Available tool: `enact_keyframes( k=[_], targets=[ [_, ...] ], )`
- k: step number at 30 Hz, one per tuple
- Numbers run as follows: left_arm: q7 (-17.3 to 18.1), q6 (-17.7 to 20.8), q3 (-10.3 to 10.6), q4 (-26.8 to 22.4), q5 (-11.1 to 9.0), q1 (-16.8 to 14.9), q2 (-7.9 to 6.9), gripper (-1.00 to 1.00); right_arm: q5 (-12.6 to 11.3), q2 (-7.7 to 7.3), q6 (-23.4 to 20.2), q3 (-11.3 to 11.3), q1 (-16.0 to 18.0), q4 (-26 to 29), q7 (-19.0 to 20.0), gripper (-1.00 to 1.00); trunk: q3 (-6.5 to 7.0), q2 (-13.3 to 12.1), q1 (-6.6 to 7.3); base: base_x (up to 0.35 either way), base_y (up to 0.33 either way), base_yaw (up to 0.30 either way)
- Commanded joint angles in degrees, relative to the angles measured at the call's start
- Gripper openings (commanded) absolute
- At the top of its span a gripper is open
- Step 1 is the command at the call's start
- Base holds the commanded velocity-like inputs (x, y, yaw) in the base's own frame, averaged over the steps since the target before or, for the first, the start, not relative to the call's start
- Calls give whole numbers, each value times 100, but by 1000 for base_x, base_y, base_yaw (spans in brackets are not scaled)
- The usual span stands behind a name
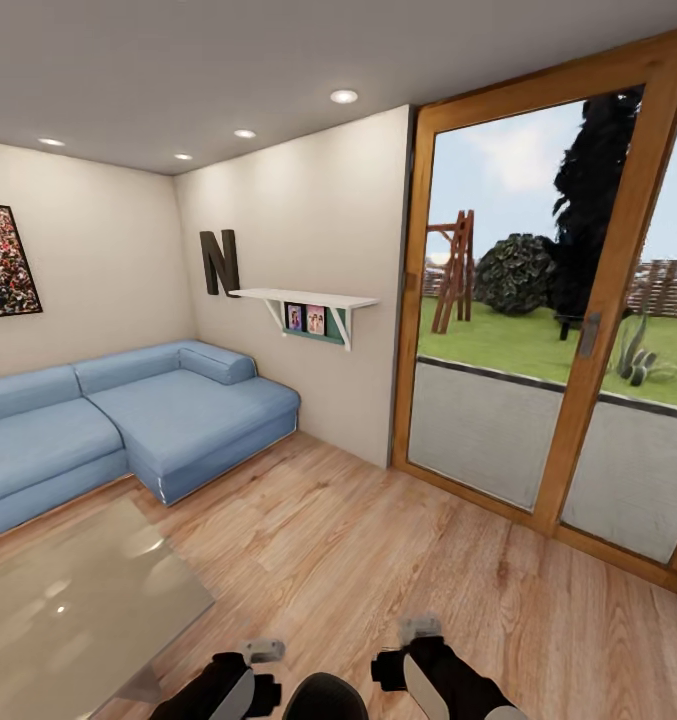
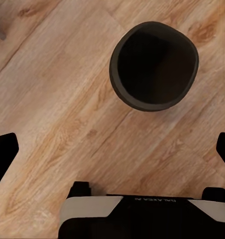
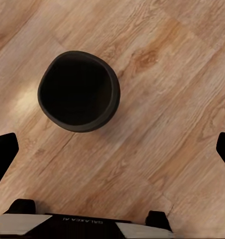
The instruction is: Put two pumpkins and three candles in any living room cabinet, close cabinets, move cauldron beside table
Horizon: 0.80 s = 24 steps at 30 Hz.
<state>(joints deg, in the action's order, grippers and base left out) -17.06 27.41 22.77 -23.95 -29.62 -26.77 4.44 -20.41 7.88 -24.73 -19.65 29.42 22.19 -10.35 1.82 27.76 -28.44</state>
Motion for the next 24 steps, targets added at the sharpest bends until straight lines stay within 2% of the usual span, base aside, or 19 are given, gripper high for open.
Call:
enact_keyframes(
  k=[1,5,14,24],
  targets=[
    [-25,22,46,-8,-60,-2,-5,100,-59,-3,-91,-47,2,14,-43,100,-2,4,-2,0,0,0],
    [30,35,55,-5,-55,1,-5,100,-59,29,-281,-48,3,25,-26,100,-2,4,-2,0,0,0],
    [59,-17,73,-11,-62,5,-13,100,-53,44,-340,-48,5,28,-10,100,-2,4,-2,0,0,0],
    [78,-117,108,-51,-52,5,-22,100,-50,19,-236,-41,2,23,-3,100,-182,405,-222,0,0,0]
  ],
)
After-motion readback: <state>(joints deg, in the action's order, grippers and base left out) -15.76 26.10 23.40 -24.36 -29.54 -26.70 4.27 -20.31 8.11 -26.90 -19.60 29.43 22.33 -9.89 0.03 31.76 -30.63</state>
